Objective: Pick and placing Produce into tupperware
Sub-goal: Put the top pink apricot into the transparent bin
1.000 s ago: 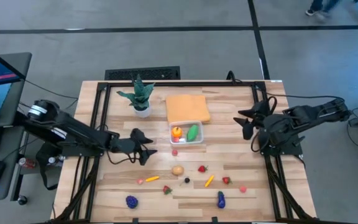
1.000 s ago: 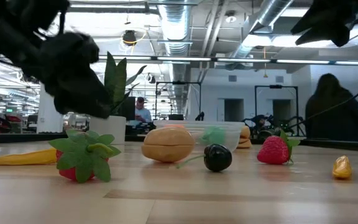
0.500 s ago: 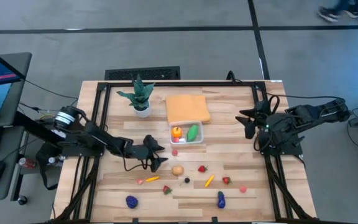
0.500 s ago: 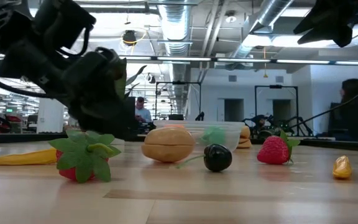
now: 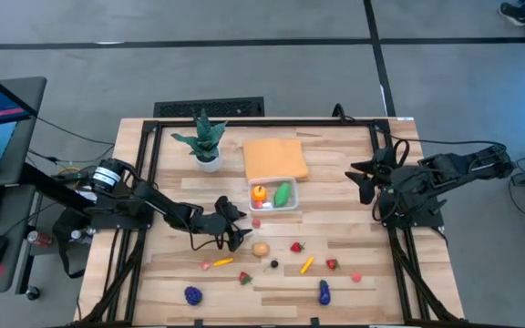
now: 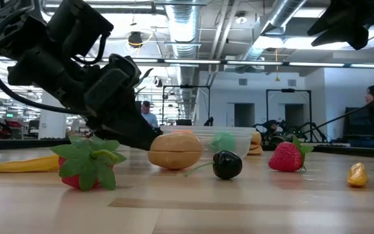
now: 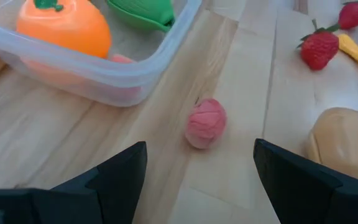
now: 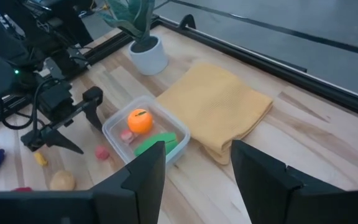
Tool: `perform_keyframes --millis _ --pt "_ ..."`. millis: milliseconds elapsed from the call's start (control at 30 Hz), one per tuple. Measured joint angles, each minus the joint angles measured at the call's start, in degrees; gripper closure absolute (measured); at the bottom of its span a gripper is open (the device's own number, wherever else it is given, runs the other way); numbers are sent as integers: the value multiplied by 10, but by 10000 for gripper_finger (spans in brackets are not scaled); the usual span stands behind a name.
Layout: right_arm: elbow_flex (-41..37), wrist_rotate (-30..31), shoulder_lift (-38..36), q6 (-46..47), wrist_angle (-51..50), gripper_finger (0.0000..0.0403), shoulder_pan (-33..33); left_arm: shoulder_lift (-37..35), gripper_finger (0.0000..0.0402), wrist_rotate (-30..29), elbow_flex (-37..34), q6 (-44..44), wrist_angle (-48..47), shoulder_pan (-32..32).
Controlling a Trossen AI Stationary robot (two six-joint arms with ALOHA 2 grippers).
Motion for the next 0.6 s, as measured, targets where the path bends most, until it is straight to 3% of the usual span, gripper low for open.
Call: perform_keyframes --millis 433,600 --pt "0 0 0 0 0 228 1 0 116 -4 14 19 -4 0" --pt "0 -2 0 0 6 228 1 -1 116 -33 22 13 -64 0"
